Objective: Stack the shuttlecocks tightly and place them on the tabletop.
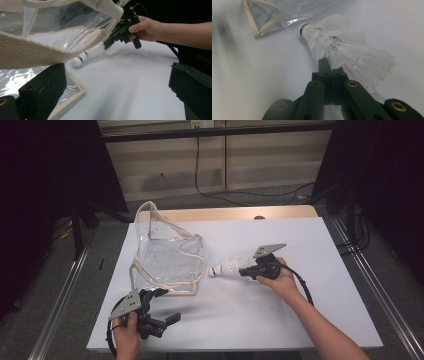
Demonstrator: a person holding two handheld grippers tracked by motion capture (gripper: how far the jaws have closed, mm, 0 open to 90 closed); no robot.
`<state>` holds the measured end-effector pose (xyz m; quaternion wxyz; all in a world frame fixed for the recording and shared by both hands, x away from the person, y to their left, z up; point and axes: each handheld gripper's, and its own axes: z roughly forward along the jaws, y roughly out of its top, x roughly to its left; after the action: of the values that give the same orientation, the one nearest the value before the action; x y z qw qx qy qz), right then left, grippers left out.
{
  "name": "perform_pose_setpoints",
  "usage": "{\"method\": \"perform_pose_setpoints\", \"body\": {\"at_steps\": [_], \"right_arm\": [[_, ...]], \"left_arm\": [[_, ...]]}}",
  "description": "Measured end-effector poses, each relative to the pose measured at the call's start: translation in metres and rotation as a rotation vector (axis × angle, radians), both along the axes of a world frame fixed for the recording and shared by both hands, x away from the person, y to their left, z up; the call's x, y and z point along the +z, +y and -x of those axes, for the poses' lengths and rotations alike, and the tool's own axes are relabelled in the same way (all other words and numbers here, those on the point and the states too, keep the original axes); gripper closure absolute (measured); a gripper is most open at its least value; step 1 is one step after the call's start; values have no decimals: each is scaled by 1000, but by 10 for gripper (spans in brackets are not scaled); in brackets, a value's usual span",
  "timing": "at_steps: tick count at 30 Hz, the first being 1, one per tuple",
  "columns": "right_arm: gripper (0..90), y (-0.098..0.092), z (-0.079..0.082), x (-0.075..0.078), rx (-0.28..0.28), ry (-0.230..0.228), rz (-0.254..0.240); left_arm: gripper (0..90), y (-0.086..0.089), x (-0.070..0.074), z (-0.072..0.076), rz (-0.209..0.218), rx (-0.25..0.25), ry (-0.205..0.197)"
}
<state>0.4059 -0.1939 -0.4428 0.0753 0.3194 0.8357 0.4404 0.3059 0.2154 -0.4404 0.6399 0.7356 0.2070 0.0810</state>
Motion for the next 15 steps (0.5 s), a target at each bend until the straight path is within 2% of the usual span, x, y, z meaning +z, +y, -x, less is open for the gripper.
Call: {"method": "perform_pose_setpoints", "body": {"at_steps": [15], "right_arm": [[898, 2, 0, -2, 7, -2, 2]], "left_arm": [[16, 0, 0, 0, 1, 0, 2]]}}
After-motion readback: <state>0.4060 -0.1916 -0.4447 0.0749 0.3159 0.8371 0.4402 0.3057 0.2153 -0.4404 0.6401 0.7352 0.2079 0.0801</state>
